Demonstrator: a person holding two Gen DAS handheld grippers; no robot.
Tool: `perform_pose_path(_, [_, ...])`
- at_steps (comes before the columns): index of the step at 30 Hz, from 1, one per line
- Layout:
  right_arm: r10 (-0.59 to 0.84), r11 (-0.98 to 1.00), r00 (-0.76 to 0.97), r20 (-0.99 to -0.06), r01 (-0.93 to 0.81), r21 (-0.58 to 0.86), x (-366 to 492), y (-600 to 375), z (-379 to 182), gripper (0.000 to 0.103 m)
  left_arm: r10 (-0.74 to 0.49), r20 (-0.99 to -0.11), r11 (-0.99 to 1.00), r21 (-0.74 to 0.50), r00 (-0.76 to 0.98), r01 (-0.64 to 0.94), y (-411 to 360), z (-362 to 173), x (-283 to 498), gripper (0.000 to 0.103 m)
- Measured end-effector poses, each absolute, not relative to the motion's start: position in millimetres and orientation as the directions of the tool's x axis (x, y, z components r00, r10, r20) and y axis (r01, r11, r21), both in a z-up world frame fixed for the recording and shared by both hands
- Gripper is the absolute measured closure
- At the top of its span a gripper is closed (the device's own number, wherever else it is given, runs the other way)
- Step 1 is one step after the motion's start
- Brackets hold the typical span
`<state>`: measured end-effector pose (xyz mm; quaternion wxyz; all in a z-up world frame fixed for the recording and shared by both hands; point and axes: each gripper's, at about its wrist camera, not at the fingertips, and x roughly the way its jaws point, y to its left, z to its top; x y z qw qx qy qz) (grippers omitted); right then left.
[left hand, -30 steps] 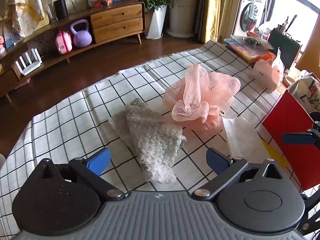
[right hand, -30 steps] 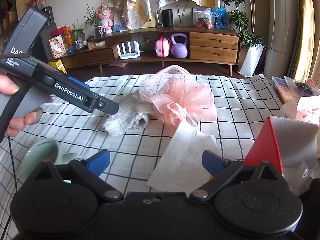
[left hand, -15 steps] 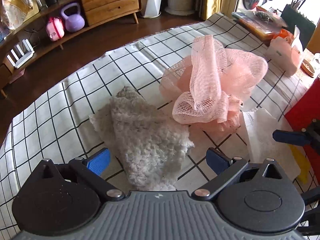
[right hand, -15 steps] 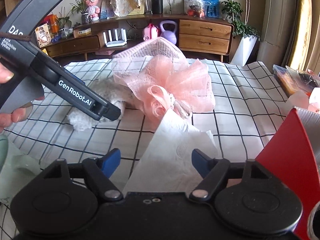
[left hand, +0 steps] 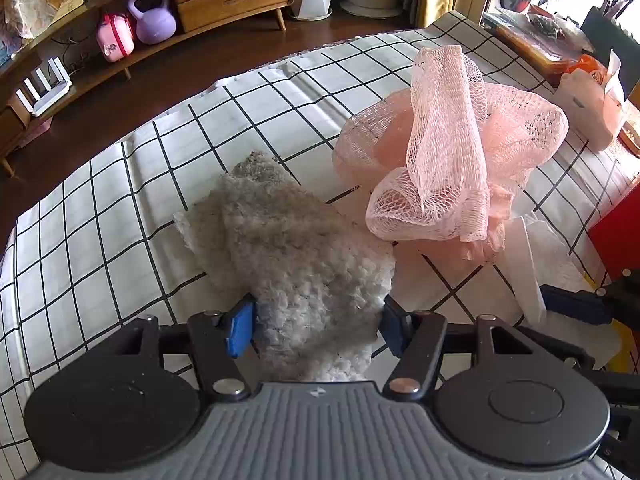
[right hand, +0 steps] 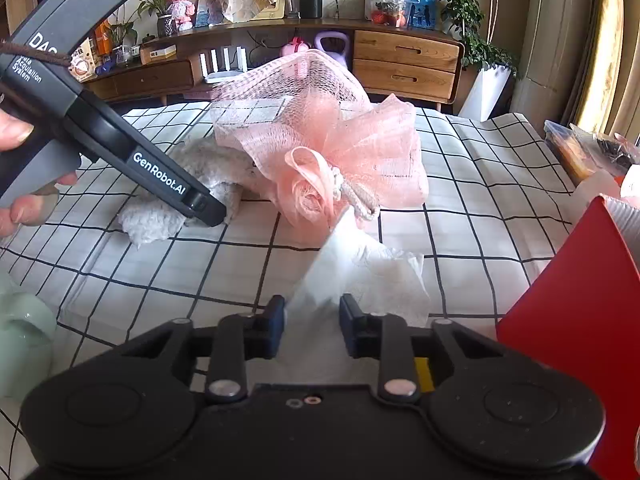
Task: Organize soft objects
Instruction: 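Close the left tool on the grey fuzzy cloth while the right tool grasps the white tissue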
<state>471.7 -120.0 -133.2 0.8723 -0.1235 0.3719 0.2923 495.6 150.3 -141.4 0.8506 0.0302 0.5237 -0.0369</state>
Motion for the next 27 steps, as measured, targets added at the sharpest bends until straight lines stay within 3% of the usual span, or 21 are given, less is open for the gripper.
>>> perform_pose_path(4, [0.417, 0.811, 0.555, -0.72, -0.585, 0.018, 473, -123, -132, 0.094, -0.034, -0.892, 0.997, 0.0, 0.451, 0.076, 153, -140, 494, 0.062])
perform_pose_path(9, [0.432, 0.822, 0.55, -0.715, -0.567, 0.06, 473, -131, -131, 0.099, -0.023, -0.888, 0.999, 0.001, 0.46, 0.051, 158, -136, 490, 0.079])
perform_pose_path(27, [0.554, 0.779, 0.562, -0.614, -0.609, 0.146, 416, -167, -61, 0.1, -0.019, -0.826, 0.999, -0.041, 0.564, -0.026, 177, -59, 425, 0.081])
